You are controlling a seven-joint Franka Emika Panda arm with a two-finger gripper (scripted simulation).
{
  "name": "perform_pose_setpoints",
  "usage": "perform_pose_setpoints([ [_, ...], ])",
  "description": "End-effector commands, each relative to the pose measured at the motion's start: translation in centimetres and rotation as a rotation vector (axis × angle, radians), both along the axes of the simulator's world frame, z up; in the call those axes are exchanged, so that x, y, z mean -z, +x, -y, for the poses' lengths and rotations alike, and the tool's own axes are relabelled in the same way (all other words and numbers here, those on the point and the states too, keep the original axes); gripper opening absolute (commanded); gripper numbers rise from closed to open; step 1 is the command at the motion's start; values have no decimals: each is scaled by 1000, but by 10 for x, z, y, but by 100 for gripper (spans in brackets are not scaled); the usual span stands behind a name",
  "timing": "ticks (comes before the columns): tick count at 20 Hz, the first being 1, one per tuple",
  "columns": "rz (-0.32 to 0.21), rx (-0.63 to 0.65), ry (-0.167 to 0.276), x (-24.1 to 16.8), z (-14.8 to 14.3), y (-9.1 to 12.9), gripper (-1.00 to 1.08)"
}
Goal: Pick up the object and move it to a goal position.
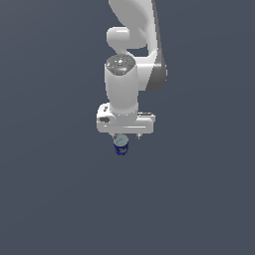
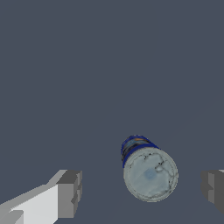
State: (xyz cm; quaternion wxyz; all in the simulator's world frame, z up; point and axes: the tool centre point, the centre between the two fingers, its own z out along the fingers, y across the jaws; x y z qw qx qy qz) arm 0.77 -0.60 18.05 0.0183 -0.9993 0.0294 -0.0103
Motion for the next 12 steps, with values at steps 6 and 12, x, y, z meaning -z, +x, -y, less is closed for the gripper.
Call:
perform_pose_setpoints([
  [6, -13, 142, -11, 23, 10, -13, 100],
  [12, -22, 269, -23, 43, 19, -27, 100],
])
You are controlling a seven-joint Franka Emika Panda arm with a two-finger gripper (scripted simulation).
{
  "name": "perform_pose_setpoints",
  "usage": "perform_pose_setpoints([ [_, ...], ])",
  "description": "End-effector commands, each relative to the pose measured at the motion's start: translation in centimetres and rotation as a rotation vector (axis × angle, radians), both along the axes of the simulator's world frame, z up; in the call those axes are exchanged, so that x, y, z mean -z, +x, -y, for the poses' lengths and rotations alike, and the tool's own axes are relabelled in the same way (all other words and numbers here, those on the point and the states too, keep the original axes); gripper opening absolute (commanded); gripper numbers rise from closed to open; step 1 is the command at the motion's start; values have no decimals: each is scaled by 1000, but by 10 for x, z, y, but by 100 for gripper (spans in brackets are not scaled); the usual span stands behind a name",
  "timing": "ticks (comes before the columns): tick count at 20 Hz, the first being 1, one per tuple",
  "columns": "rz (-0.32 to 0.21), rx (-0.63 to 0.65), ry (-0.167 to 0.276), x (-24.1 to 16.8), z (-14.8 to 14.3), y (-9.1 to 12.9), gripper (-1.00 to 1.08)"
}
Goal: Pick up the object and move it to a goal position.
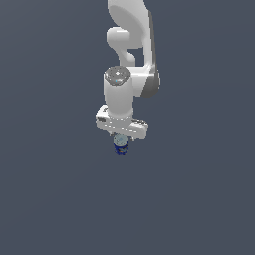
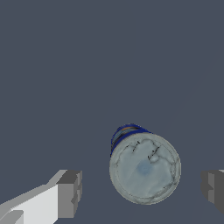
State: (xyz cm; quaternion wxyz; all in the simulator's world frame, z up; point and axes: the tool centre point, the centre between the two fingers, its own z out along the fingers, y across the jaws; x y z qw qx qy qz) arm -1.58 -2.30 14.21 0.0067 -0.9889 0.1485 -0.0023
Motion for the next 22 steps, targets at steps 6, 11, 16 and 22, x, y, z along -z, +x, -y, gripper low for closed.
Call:
perform_pose_setpoints([
  [6, -6, 103, -10, 15, 7, -11, 100],
  [11, -7, 122, -12, 18, 9, -13, 100],
  [16, -8, 118, -12, 23, 9, -13, 100],
  [22, -7, 121, -12, 50, 9, -14, 100],
])
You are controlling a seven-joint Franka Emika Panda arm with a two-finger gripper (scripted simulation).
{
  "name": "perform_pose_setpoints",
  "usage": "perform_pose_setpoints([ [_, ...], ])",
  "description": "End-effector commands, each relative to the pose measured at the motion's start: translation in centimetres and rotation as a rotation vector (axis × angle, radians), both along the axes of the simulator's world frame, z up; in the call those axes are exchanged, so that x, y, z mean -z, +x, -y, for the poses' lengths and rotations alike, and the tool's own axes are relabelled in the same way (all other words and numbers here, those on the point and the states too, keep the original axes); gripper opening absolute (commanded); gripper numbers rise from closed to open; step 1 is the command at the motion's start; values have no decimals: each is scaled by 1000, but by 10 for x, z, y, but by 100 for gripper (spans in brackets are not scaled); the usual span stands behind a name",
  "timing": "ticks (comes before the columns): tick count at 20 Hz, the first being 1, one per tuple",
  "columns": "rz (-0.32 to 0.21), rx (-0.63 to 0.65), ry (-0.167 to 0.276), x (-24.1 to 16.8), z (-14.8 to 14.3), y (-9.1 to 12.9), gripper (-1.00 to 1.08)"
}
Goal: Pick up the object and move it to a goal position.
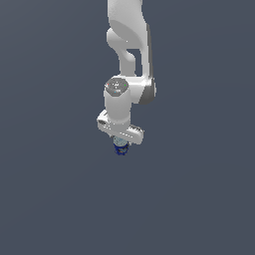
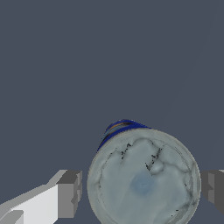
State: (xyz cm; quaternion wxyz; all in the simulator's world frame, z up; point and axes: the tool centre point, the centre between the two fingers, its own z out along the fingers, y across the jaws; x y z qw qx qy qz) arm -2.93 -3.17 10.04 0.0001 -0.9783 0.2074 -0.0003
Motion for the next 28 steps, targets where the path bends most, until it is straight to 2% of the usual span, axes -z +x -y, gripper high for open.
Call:
perform_pose_setpoints([
  [1, -1, 2, 0, 12, 0, -1, 100],
  [8, -1, 2, 0, 26, 0, 0, 100],
  [9, -1, 2, 0, 26, 0, 0, -100],
  [21, -1, 2, 0, 24, 0, 0, -100],
  [28, -1, 2, 0, 0, 16, 4, -100],
])
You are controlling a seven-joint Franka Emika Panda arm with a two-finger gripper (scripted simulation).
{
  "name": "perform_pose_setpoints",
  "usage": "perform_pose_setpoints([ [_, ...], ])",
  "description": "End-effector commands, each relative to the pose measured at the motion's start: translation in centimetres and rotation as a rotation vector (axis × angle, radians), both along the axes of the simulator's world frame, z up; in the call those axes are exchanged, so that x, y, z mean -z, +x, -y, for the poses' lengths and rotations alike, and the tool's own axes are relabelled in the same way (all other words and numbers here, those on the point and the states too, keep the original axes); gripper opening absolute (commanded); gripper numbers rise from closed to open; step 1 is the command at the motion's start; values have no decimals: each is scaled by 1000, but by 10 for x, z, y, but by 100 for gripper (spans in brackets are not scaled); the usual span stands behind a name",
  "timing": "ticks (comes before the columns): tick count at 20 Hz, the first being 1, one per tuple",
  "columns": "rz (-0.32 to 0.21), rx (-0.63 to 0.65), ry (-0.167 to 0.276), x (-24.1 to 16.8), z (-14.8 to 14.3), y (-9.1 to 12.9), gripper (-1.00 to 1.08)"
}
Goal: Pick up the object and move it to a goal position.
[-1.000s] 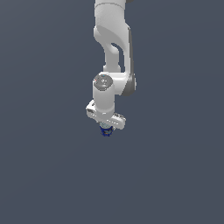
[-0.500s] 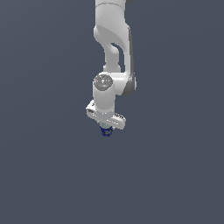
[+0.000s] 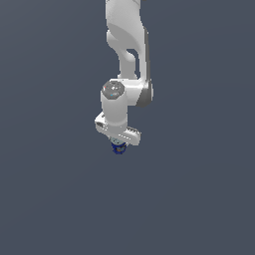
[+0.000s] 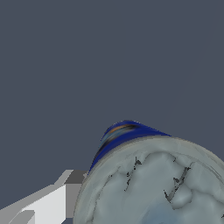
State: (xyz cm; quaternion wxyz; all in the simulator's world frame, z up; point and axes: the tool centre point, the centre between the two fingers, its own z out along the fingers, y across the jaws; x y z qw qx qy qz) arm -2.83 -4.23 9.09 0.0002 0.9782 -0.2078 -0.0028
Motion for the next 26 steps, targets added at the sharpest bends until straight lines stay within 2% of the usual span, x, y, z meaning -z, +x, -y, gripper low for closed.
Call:
perform_pose_setpoints([
  [1, 5, 1, 0, -15, 9, 3, -100],
  [17, 5, 2, -1, -153, 99, 27, -100],
  [26, 5, 2, -1, -199, 129, 38, -100],
])
